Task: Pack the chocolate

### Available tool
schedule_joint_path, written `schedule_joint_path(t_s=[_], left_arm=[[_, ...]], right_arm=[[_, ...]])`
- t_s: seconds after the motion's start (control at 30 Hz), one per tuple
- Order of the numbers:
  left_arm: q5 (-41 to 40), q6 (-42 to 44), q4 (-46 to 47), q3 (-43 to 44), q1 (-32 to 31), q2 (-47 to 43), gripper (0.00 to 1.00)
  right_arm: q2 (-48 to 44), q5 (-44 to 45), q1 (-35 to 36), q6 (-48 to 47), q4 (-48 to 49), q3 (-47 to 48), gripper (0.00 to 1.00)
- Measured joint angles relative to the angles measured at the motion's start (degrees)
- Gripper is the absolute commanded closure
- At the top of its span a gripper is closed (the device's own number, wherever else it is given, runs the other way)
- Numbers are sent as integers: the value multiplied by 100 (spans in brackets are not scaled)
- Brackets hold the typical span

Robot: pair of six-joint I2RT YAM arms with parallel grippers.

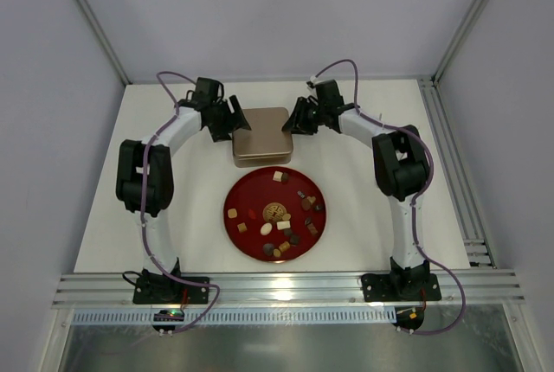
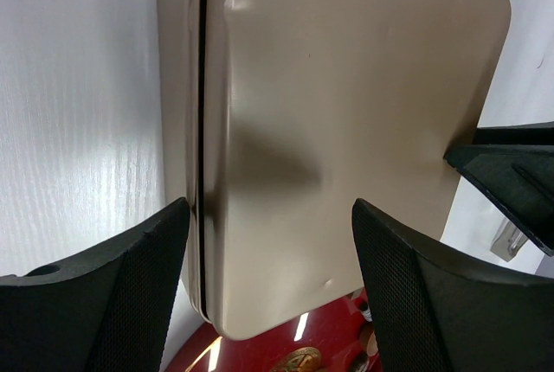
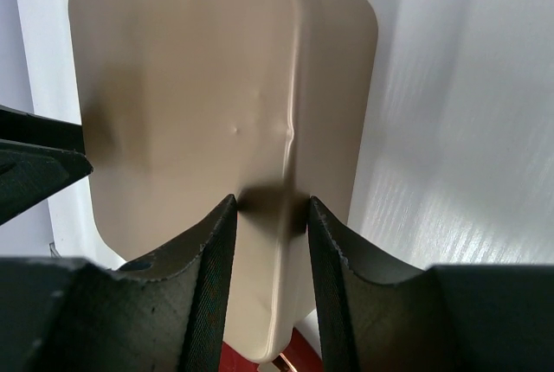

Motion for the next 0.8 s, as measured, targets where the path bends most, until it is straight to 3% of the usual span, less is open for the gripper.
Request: schedule_joint_path(t_s=[0.33,0.8], left_arm=[[-101,31,-57,0,-13,0,26],[-140,107,-157,0,-13,0,30]], right_arm=[[-26,199,105,-212,-107,46,55],[-26,841,428,-619,-964,584,50]])
